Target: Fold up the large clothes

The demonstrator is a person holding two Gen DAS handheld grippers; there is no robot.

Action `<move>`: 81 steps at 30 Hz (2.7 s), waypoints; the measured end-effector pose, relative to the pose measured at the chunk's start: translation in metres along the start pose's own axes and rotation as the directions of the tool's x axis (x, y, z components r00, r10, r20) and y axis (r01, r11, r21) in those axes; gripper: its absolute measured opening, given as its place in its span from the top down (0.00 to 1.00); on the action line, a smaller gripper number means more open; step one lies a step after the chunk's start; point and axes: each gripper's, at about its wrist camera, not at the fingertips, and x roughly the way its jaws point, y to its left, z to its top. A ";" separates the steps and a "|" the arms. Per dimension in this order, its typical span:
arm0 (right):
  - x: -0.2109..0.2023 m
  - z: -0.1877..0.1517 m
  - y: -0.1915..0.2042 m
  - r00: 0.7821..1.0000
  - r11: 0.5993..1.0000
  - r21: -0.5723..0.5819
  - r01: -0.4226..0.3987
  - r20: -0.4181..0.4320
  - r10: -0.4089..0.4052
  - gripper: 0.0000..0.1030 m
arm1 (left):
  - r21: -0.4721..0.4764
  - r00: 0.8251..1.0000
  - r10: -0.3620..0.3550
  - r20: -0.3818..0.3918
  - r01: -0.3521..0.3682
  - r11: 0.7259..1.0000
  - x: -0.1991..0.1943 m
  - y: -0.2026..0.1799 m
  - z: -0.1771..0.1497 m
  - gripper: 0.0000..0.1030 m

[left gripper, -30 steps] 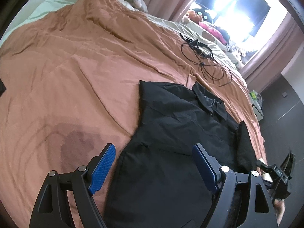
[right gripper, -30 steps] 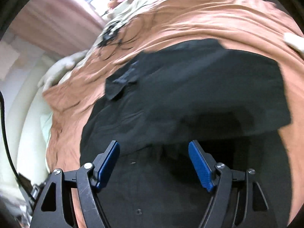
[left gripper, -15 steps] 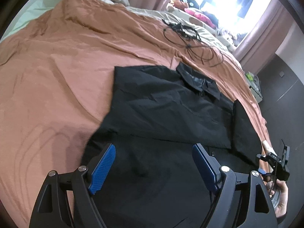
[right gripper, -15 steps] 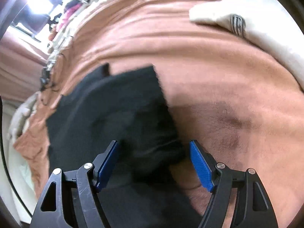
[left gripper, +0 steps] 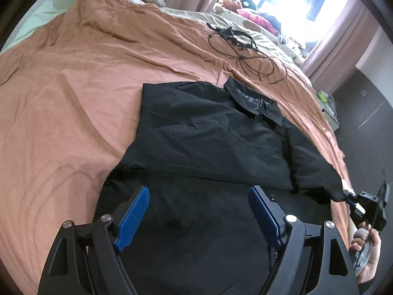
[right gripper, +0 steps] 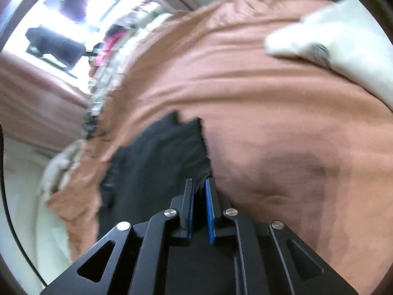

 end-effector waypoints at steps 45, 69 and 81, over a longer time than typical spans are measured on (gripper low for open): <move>0.032 -0.170 0.268 0.977 0.807 -0.556 -0.199 -0.176 0.119 0.27 | -0.343 0.998 0.015 0.065 0.008 0.939 -0.071 0.144 0.022 0.19; -0.035 -0.075 0.100 0.989 0.882 -0.449 0.141 0.022 -0.147 0.28 | -0.019 0.997 0.069 0.026 -0.068 0.997 -0.051 0.030 -0.002 0.19; -0.101 -0.108 0.054 0.993 0.906 -0.414 0.088 -0.034 -0.112 0.28 | 0.023 0.998 -0.007 0.059 0.005 1.000 -0.111 0.004 -0.063 0.19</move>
